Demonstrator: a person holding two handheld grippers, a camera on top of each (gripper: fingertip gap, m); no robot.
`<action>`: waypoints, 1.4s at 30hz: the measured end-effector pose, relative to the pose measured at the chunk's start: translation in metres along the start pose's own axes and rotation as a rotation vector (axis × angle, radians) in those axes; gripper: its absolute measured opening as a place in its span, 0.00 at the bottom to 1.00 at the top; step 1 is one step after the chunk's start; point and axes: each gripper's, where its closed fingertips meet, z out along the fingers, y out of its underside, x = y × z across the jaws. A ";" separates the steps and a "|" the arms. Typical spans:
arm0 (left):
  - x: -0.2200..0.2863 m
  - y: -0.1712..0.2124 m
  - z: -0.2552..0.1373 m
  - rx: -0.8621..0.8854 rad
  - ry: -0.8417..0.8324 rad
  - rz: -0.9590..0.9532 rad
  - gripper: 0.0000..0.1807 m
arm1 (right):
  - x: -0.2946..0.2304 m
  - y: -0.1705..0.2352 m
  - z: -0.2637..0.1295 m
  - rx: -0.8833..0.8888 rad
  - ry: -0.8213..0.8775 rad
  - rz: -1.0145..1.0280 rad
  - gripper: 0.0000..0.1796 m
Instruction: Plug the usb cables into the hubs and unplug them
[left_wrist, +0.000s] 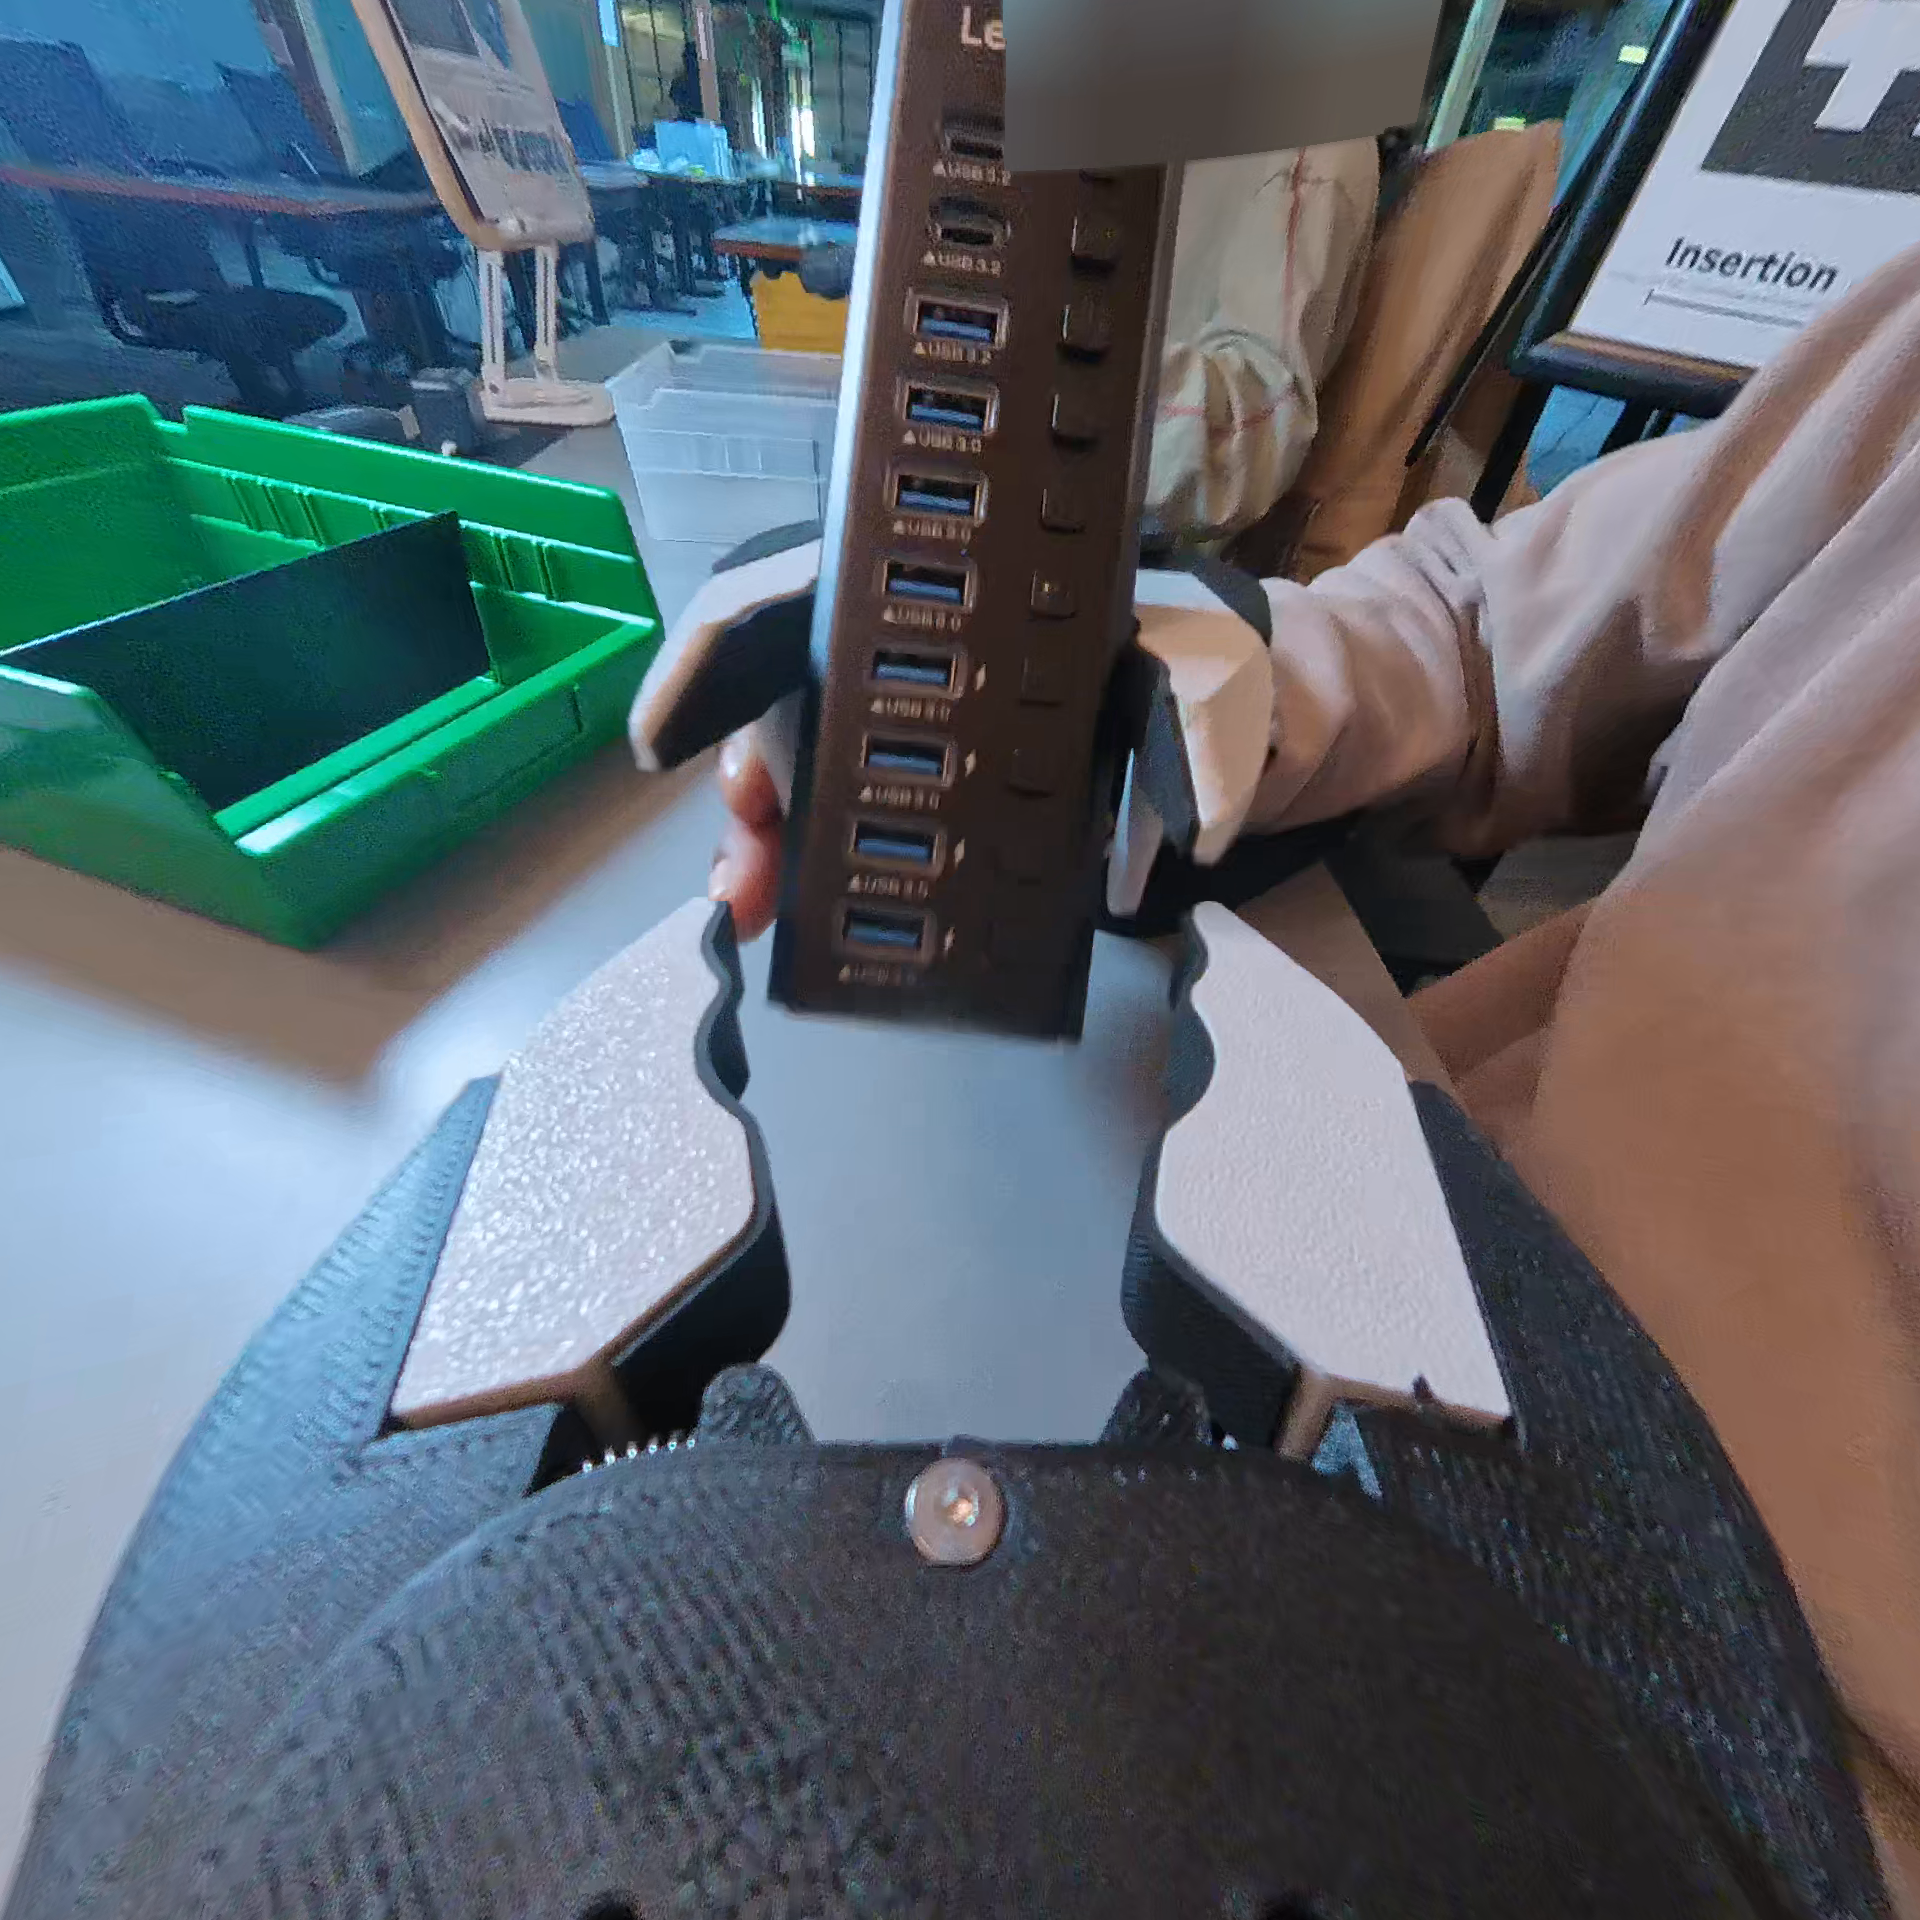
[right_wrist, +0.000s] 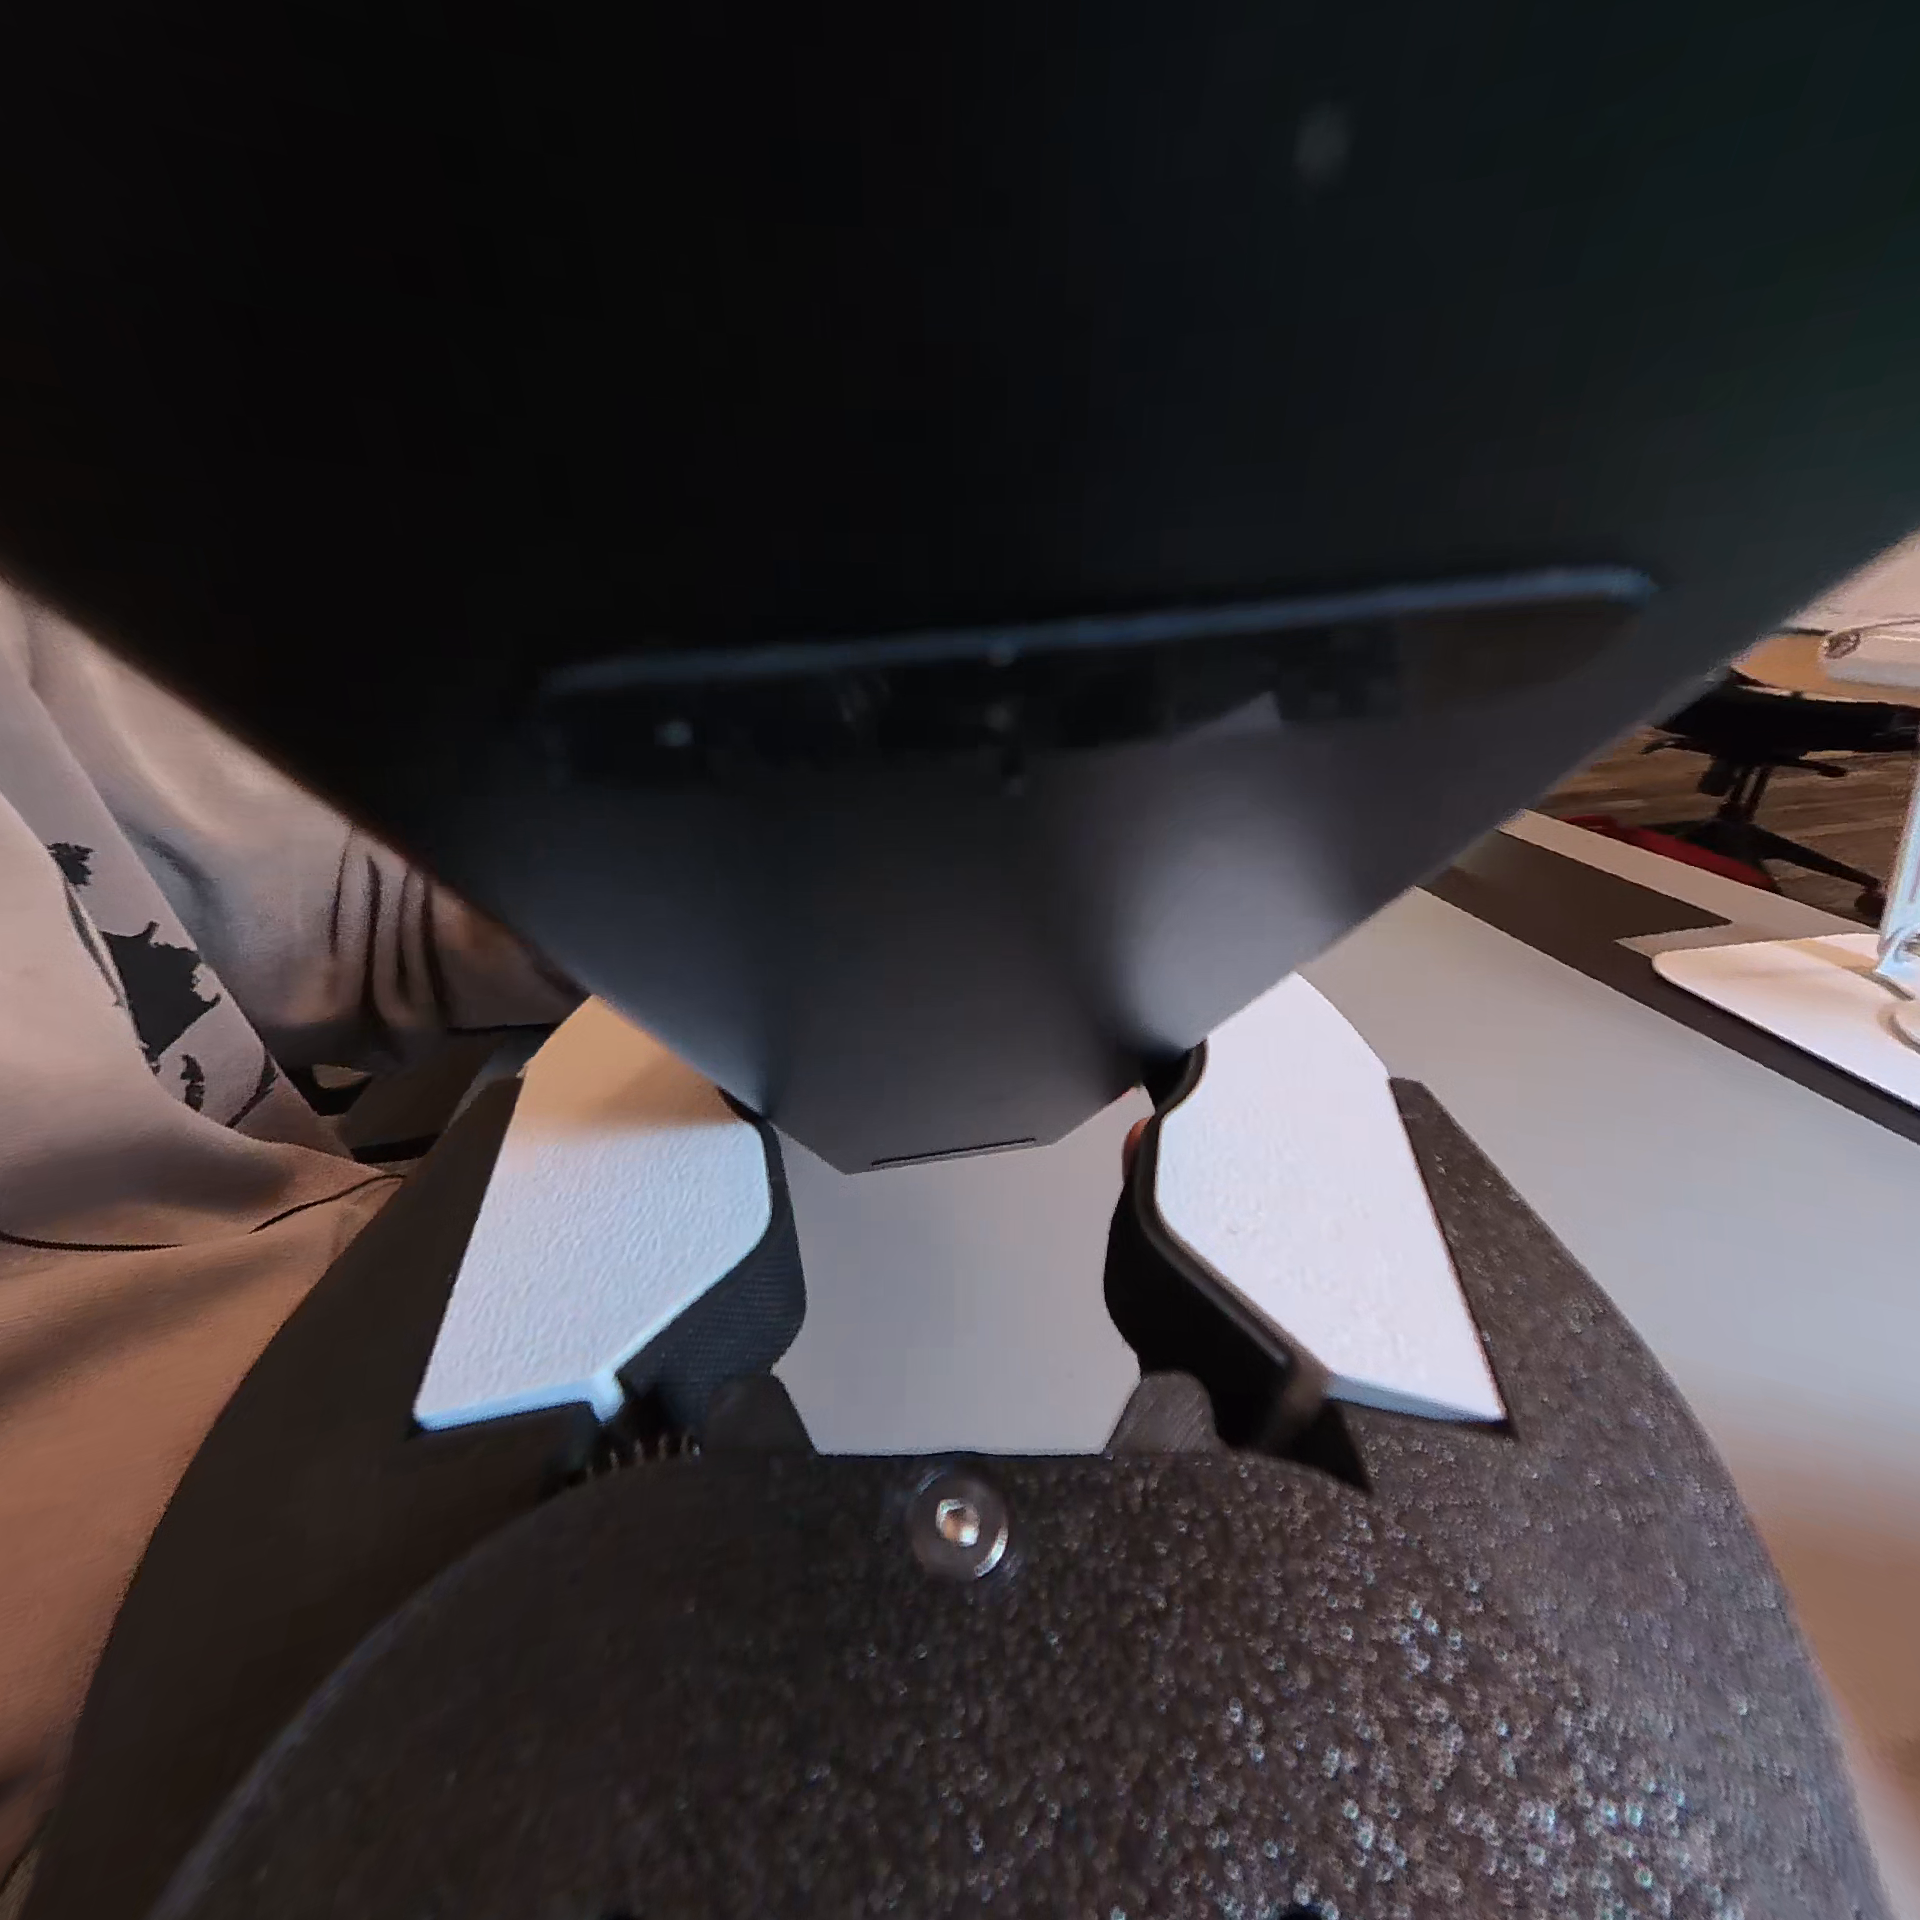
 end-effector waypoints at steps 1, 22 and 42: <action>-0.002 0.000 0.006 0.022 -0.020 -0.008 0.41 | 0.000 0.003 0.002 -0.006 0.008 -0.008 0.40; -0.009 0.018 -0.002 -0.052 0.027 -0.208 0.33 | 0.011 0.011 0.000 -0.016 0.024 0.116 0.41; -0.012 0.020 -0.013 -0.116 0.018 -0.127 0.33 | 0.009 0.015 0.000 -0.055 0.003 0.068 0.39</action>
